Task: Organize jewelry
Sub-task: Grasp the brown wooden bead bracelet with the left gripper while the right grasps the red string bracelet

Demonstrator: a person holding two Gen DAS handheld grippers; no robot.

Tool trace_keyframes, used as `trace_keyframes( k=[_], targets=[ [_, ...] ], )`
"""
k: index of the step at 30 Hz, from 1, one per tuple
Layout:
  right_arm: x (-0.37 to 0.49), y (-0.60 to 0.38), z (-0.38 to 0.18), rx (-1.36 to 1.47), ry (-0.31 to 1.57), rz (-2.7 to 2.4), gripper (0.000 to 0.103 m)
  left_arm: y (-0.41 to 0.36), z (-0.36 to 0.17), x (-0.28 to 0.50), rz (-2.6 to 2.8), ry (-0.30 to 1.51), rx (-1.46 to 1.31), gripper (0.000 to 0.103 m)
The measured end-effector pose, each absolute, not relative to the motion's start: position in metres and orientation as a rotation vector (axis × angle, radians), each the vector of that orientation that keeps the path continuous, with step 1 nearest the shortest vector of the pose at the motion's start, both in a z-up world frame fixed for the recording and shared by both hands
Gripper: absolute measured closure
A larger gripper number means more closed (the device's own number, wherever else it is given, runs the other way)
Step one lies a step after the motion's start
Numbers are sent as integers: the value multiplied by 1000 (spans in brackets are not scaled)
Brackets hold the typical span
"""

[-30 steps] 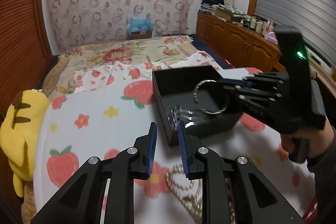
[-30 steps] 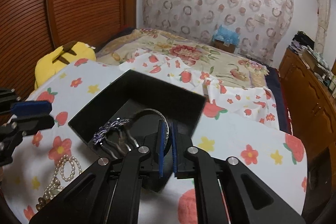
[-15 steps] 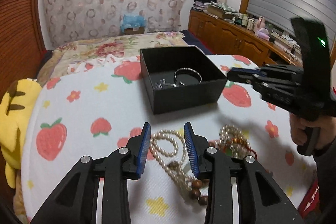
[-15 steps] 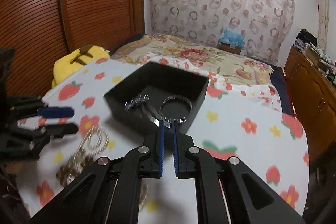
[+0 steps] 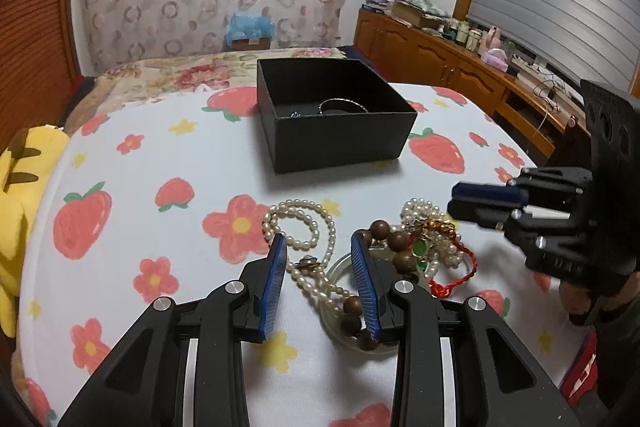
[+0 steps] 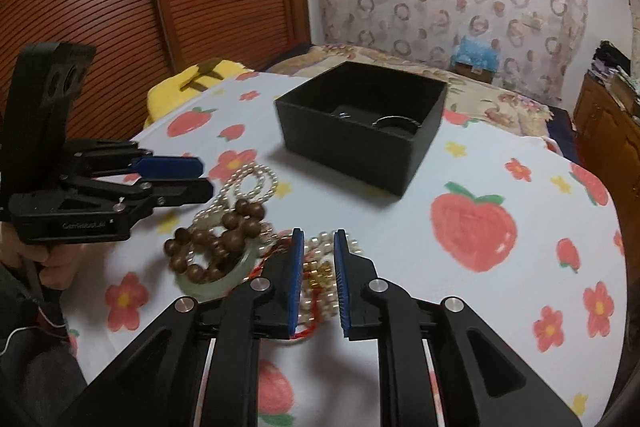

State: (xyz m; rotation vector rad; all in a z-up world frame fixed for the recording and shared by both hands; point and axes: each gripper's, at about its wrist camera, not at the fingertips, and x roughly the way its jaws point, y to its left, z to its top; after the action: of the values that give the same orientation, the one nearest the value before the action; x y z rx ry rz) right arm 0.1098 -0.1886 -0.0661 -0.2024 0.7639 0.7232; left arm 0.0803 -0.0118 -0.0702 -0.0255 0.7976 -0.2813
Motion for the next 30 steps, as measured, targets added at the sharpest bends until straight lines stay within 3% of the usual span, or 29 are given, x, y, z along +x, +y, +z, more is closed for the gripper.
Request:
trace_keyframes(
  k=[3, 12, 14, 16, 30],
  targets=[
    [108, -186, -68, -186, 778, 750, 79, -13, -69, 79, -288, 794, -33, 71],
    [113, -174, -80, -239, 828, 751, 79, -15, -73, 76, -300, 802, -41, 71],
    [112, -175, -80, -241, 827, 756, 89, -15, -74, 76, -303, 804, -42, 71],
    [112, -177, -79, -238, 823, 756, 91, -16, -75, 76, -306, 805, -43, 71],
    [101, -193, -46, -198, 724, 752, 93, -22, -76, 82, -330, 815, -42, 71]
  ],
)
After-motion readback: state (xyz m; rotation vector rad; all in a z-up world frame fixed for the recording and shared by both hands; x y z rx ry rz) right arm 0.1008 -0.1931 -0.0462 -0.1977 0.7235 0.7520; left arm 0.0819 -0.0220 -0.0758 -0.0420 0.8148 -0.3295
